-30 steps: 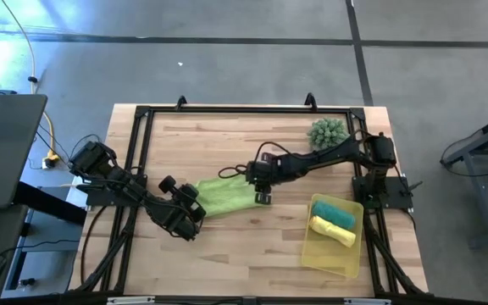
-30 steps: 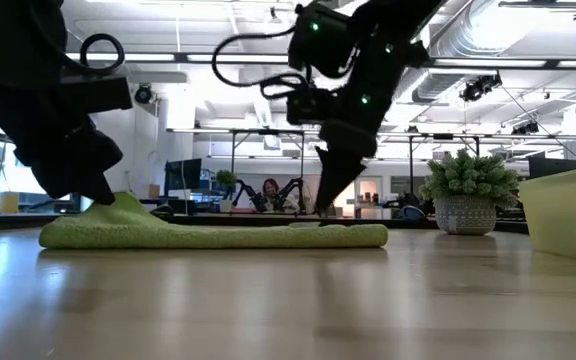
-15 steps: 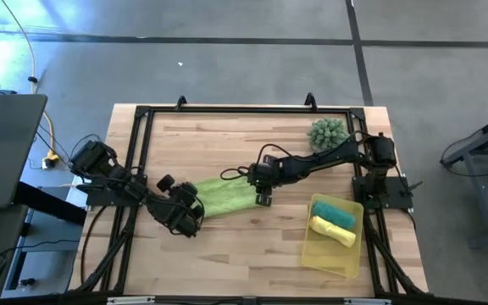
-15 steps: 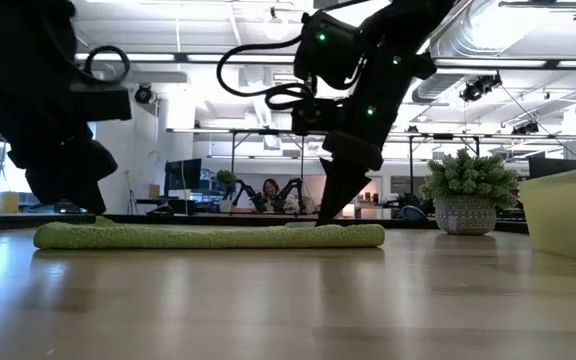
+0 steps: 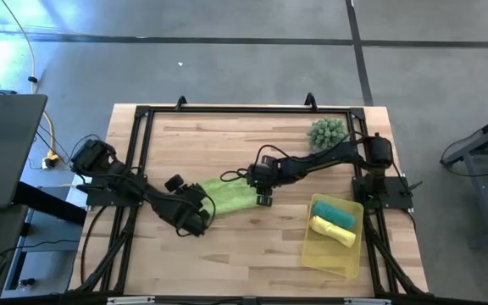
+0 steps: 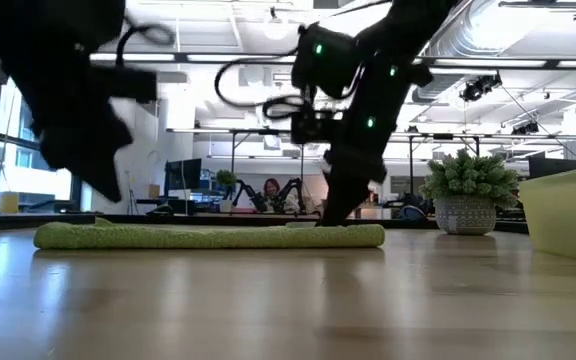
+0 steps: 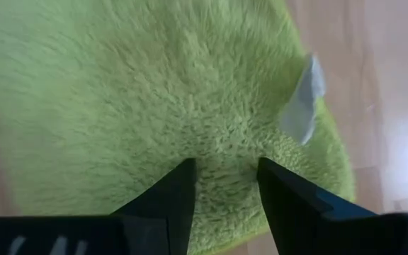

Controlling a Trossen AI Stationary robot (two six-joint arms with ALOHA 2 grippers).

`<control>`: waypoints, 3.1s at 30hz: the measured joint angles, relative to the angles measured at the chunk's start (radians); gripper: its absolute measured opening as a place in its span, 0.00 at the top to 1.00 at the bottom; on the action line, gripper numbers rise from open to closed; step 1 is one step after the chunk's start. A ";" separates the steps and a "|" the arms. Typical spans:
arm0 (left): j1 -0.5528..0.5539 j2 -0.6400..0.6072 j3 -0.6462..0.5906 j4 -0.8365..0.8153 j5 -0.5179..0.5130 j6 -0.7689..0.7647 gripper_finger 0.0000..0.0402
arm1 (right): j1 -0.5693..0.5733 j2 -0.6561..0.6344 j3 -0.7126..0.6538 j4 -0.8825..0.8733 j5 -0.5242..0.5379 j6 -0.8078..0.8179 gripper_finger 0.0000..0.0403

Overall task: Roll microfiber towels into tight, uniform cylinder then place into a basket
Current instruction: Roll the green microfiber cloth

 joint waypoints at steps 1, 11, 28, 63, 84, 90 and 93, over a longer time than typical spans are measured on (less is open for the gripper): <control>-0.007 0.000 0.013 0.010 -0.004 0.026 0.67 | -0.005 0.015 0.000 0.004 0.000 -0.004 0.64; -0.013 0.010 -0.069 0.204 0.125 0.110 0.70 | -0.037 0.067 0.005 0.045 0.020 -0.115 0.64; -0.024 -0.013 -0.101 0.782 0.330 0.242 0.70 | -0.086 0.061 0.103 0.069 0.353 -0.317 0.64; -0.055 0.009 -0.202 0.950 0.496 0.347 0.70 | -0.031 0.031 -0.046 0.210 0.123 0.058 0.64; -0.071 -0.083 -0.129 0.880 0.511 0.912 0.70 | 0.256 0.019 0.092 0.056 -0.050 -0.278 0.64; -0.068 -0.083 -0.130 0.845 0.510 0.912 0.70 | 0.349 0.031 0.071 0.147 0.018 -0.390 0.64; -0.067 -0.083 -0.130 0.848 0.510 0.912 0.70 | 0.367 0.039 0.072 0.208 0.037 -0.414 0.64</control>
